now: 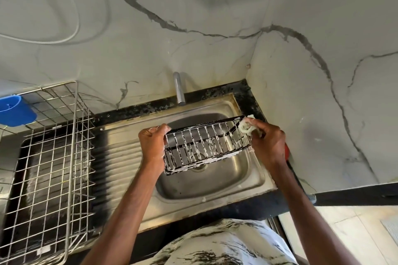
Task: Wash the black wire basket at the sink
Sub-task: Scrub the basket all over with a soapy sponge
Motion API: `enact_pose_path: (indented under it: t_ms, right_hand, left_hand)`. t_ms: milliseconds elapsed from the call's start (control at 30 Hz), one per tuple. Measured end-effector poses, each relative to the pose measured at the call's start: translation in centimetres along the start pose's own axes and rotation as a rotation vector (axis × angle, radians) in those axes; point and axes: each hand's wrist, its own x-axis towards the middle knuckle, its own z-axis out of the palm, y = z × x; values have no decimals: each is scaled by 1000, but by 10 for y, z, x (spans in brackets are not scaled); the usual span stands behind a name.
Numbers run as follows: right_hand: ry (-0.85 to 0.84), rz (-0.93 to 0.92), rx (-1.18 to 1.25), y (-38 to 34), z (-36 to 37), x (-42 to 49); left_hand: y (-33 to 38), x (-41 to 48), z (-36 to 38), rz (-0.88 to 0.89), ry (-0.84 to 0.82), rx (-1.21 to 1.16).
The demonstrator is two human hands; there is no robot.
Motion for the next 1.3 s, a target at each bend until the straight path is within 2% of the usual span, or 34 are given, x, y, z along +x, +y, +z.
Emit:
enact_pose_path:
  t_ms: [67,167,267,333,400,500,600,733,800,933,1033,1133,1300]
  right_hand:
    - [-133,159,58,-2,-2,6]
    - [-273,286,168,-2,1,11]
    - [-313,406,359,-2,1,16]
    - [-311,449,453,-6,-1,18]
    - [-296,456,489,-14,-2,19]
    - [-269,442,490,-26,-9,21]
    - [-268,410,493,-34,-16,23]
    - [-283,347,438,-44,-19,24]
    - [-292,331,424,-47,-16,25]
    - [-275,348,439,-51,-9,24]
    - [-300,349,417,-55,0,13]
    - [-320,288,325,-61,18,-6]
    - [-304,259,331,-60,20,-11]
  left_hand:
    - [-3,1,-5,-14,18,-12]
    - [-7,6,-12,-13,33,-14]
    - [-9,14,-17,-7,-33,-50]
    - [-13,21,-23,47,-133,-55]
    - [-19,25,-36,170,-287,-17]
    - [-24,28,-53,305,-486,165]
    - [-25,33,-60,353,-634,411]
    - [-28,26,-52,285,-740,557]
    - [-26,20,-42,341,-777,633]
    - [-30,13,-18,453,-701,842]
    - [-30,-2,6,372,-669,665]
    - [-28,-17,32,364,-602,494]
    - [-27,-28,37,320,-537,275]
